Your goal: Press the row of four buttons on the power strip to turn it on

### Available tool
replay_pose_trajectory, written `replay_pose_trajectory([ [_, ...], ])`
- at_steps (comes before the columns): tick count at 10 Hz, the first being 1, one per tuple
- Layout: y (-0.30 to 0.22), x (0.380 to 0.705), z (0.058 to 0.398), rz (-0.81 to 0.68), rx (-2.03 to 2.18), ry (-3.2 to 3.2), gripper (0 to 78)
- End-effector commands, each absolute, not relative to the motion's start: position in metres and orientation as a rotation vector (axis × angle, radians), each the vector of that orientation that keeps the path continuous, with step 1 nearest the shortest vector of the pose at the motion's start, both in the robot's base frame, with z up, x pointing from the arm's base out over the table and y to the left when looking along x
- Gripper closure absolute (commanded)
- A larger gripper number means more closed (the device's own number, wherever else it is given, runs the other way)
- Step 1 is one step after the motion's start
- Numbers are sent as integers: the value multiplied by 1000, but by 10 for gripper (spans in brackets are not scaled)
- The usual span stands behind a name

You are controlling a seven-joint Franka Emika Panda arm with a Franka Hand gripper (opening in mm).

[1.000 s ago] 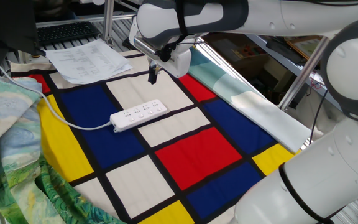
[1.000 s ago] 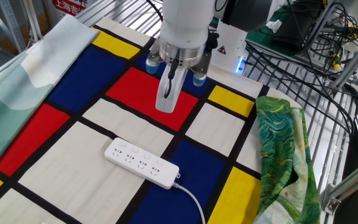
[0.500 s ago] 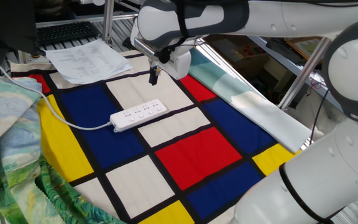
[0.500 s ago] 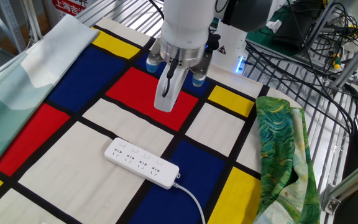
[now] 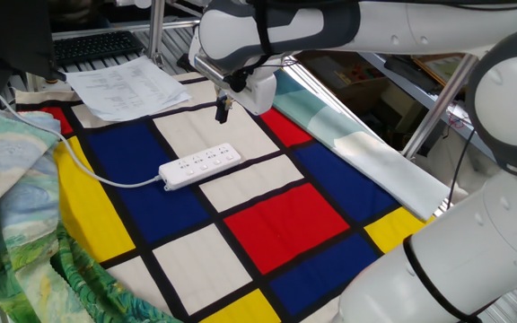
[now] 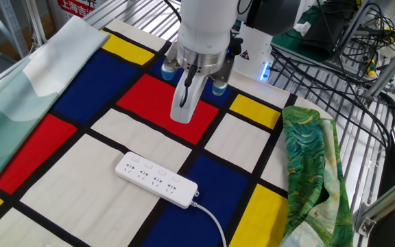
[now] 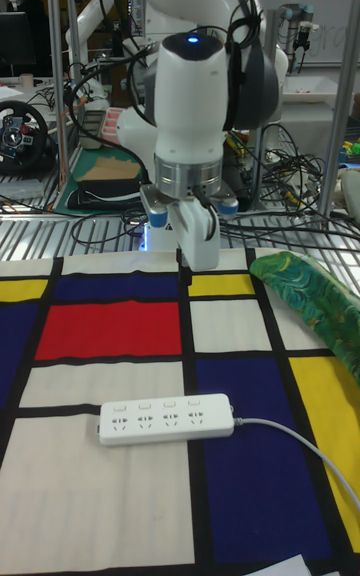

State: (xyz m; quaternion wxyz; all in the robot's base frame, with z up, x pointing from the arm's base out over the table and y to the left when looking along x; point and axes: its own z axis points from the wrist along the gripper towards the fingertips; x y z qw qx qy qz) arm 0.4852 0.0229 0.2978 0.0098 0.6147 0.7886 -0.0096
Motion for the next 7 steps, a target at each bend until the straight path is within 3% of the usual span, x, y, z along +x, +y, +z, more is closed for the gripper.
replay_pose_trajectory([
  [1,23,486,299,-6,1887,2480,776],
  [7,23,486,299,135,1790,2528,776],
])
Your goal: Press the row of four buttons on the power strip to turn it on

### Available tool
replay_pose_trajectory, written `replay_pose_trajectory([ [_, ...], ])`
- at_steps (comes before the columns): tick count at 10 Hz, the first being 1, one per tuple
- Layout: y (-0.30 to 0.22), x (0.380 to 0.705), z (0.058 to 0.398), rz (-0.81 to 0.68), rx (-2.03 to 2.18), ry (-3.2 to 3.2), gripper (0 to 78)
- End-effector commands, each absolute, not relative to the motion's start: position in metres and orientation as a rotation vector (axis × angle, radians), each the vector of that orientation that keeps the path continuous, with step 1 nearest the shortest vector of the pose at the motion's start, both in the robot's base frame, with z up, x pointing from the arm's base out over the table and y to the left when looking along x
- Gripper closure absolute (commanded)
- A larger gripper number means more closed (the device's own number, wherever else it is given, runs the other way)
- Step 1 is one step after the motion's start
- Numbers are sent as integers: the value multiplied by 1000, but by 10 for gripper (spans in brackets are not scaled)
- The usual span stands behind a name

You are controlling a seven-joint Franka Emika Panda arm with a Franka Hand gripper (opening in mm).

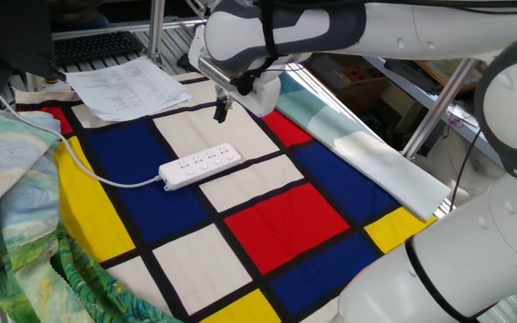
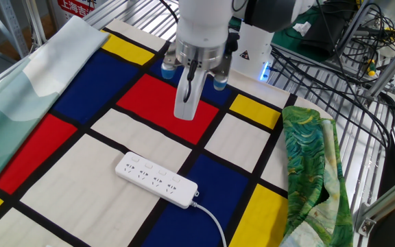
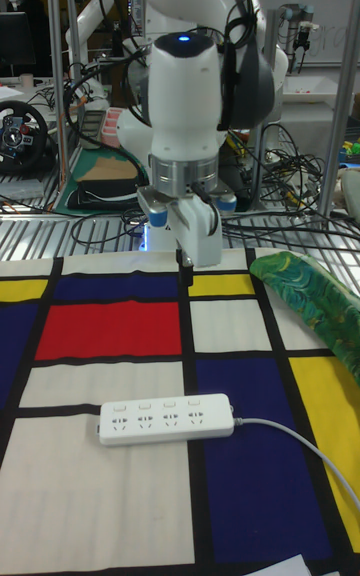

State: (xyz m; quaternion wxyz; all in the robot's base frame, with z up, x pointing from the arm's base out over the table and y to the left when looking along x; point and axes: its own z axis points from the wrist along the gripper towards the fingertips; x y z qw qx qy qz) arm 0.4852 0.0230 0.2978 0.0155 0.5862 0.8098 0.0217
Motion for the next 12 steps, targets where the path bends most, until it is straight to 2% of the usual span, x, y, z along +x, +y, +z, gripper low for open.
replay_pose_trajectory([
  [1,23,486,299,158,1797,2527,776],
  [2,23,486,299,159,1797,2527,776],
  [3,23,486,299,229,1829,2541,776],
  [12,26,486,293,210,1850,2560,776],
])
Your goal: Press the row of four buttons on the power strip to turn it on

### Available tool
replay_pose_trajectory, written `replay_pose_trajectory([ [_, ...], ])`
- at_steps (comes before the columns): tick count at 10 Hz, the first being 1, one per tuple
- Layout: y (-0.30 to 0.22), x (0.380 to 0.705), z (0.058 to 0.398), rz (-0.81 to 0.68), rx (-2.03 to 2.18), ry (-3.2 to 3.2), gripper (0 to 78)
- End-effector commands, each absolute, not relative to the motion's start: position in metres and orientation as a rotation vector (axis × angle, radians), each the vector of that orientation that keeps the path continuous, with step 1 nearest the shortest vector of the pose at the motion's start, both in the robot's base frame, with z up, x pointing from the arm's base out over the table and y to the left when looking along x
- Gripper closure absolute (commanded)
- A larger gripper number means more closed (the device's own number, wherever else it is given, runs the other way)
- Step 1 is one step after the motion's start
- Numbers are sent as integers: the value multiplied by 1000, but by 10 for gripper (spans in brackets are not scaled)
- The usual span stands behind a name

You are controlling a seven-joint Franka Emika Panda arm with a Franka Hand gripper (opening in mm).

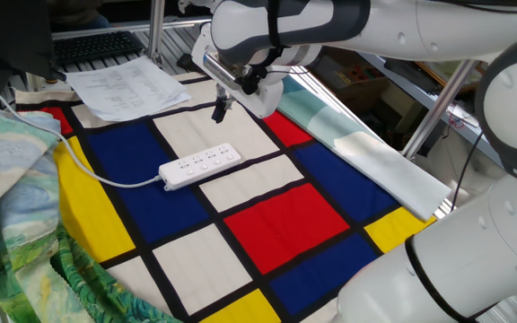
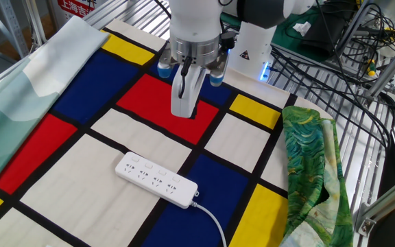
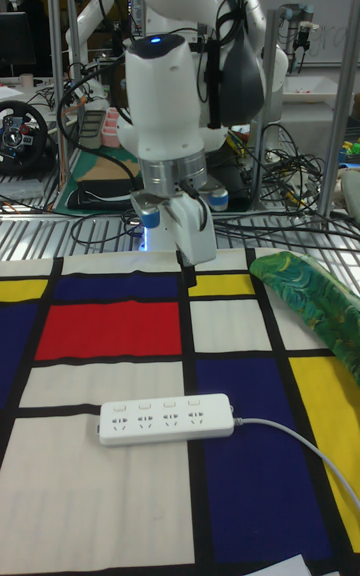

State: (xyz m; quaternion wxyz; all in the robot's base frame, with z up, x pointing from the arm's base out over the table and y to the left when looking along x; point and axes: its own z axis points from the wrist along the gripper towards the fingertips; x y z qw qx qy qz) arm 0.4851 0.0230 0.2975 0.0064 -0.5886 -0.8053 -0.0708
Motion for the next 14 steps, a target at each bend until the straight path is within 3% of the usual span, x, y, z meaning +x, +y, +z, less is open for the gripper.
replay_pose_trajectory([
  [1,29,487,290,-203,-1831,-2516,776],
  [6,33,483,274,-200,-1839,-2514,776],
  [14,29,488,216,-171,-1864,-2517,776],
])
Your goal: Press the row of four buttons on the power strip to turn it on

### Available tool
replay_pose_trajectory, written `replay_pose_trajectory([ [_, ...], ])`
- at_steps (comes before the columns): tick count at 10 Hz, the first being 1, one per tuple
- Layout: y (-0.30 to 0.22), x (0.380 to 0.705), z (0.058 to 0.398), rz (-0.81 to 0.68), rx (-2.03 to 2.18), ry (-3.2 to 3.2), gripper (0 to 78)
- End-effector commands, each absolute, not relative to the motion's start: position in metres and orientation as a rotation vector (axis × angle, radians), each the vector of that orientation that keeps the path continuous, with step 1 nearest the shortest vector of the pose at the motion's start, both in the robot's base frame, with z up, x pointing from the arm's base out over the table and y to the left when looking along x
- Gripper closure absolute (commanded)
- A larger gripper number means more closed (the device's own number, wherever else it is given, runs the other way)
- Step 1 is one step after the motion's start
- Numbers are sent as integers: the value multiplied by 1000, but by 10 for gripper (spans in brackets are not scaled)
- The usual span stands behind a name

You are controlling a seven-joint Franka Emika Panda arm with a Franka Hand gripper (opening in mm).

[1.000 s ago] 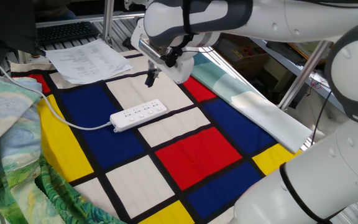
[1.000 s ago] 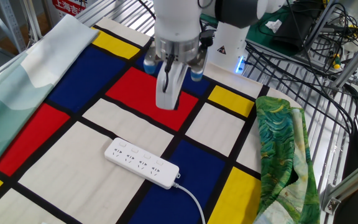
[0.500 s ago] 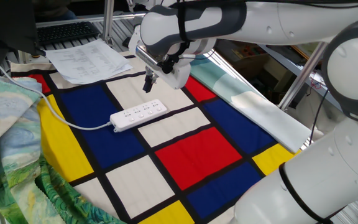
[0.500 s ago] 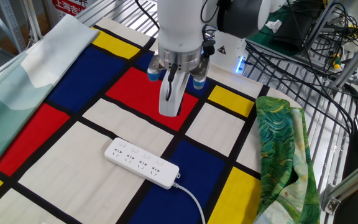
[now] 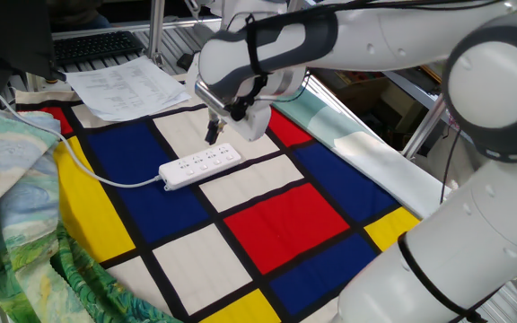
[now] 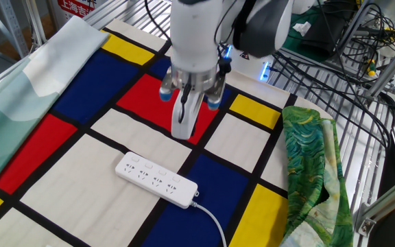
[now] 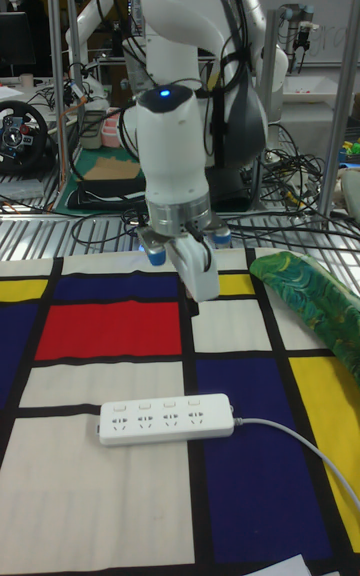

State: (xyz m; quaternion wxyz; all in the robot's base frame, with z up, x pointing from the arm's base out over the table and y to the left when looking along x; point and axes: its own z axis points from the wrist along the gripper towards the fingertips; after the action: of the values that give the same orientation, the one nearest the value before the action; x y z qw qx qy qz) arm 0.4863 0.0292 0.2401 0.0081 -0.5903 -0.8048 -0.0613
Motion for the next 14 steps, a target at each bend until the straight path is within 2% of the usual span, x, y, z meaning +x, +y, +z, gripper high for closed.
replay_pose_trajectory([
  [1,30,490,208,-162,-1884,-2509,776],
  [7,40,500,176,-150,-1965,-2447,776],
  [14,36,509,163,-128,-2003,-2409,776],
])
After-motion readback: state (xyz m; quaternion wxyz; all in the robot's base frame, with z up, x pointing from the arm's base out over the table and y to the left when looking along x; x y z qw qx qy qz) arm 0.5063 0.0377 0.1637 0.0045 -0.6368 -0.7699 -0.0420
